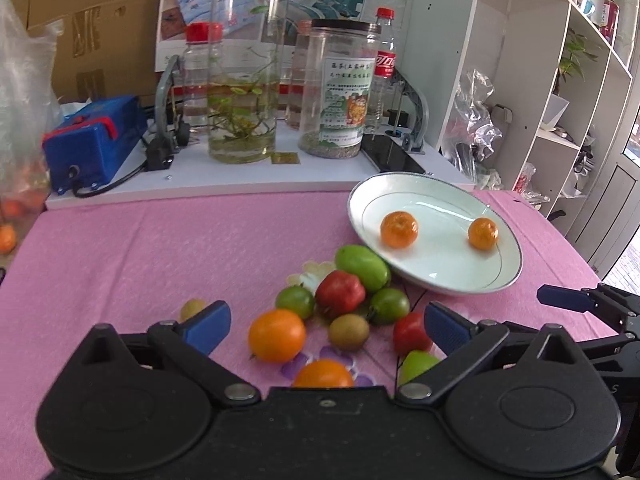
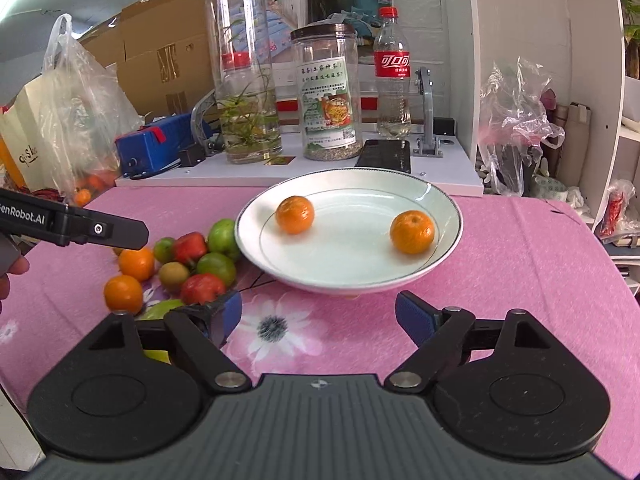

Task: Organize fruits
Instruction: 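Grasp an orange with the left tool while the right tool grasps a green fruit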

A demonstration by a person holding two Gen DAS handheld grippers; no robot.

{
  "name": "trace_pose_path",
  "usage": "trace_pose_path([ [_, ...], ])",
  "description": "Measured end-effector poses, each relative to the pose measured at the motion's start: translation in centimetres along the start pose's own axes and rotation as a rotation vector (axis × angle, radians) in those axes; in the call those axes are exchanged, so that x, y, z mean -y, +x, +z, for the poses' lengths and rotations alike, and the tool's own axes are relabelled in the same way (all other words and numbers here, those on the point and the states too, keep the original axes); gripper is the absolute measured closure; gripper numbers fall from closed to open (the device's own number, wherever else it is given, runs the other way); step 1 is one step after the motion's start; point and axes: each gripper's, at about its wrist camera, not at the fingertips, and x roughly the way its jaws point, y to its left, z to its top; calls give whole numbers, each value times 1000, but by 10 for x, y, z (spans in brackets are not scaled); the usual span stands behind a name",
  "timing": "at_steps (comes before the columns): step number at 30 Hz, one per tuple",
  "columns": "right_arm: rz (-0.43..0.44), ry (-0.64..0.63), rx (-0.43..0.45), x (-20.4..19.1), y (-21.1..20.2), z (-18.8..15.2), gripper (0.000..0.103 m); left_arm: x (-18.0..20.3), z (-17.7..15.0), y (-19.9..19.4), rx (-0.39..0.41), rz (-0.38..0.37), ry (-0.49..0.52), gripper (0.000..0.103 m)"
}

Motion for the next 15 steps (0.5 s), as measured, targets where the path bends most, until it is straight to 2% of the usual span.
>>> trace_pose_path([
  [8, 94, -34, -51, -47, -3, -19, 0, -25, -40, -20, -23, 58, -83, 0],
  [11, 94, -59, -56, -63, -1, -21, 0, -32, -47, -30, 2, 64, -121, 0],
  [15, 82, -63, -65, -77, 7, -19, 0, -42, -51, -38, -1, 38, -169, 0],
])
